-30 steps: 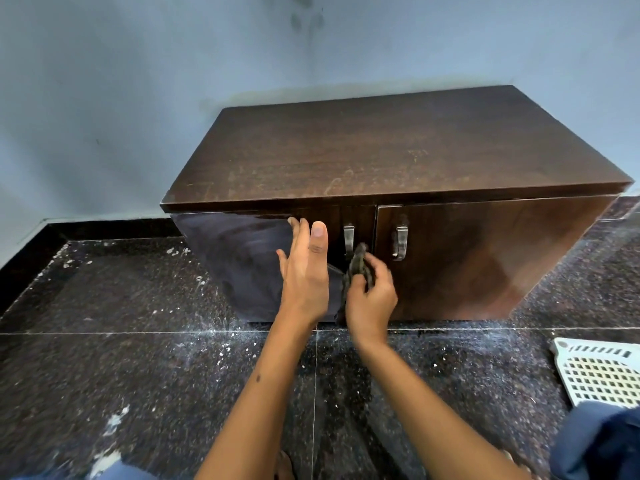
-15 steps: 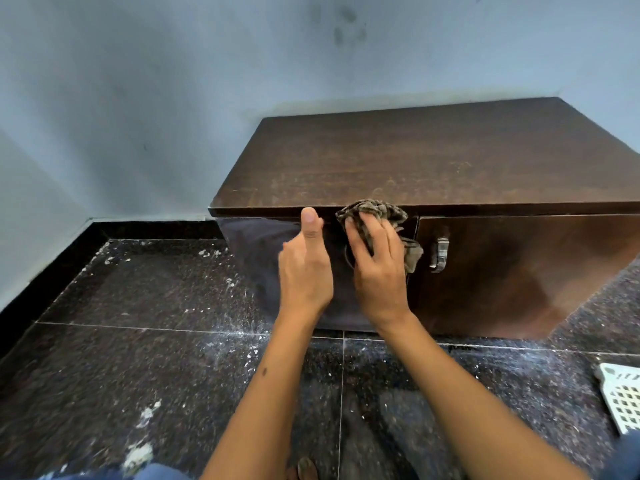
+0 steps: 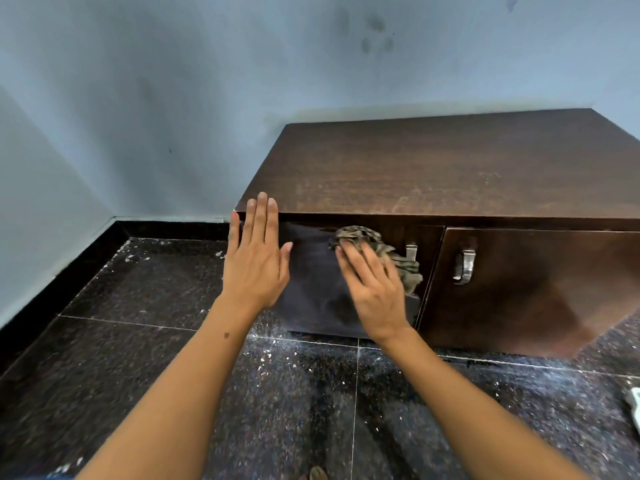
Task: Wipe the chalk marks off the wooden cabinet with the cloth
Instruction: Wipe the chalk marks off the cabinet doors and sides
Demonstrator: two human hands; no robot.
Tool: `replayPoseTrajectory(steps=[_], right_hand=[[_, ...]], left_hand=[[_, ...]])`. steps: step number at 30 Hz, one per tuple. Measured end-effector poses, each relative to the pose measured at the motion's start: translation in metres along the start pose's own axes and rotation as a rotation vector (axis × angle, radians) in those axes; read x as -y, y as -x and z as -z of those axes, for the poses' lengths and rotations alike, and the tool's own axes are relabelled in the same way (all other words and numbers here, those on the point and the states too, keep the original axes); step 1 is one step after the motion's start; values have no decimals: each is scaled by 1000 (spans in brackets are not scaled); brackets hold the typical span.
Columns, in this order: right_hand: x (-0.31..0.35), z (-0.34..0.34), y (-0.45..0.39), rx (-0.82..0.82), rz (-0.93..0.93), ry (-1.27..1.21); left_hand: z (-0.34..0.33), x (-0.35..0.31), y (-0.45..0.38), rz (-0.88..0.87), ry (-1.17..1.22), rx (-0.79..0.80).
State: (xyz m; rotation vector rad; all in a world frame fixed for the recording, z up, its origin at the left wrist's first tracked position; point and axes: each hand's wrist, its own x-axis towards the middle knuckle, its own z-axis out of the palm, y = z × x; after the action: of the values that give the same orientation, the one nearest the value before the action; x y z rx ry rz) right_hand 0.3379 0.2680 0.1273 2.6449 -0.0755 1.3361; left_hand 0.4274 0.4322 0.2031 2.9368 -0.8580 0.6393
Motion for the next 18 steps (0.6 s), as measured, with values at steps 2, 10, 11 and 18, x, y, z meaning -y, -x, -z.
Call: replayPoseTrajectory(steps=[2,10,11,18], right_hand=[[5,1,-8,15,60,-16],[-17,12,-10,-52,38,2],[-12,11,-15,-53,42,-5],[1,6,-9,15,76,-29]], left_hand=[[-1,0,0,-14,10,-20],[-9,13,4,213,321,-38],[-12,11,5,247,396,-24],[-6,-8,1,631,1106,-60]])
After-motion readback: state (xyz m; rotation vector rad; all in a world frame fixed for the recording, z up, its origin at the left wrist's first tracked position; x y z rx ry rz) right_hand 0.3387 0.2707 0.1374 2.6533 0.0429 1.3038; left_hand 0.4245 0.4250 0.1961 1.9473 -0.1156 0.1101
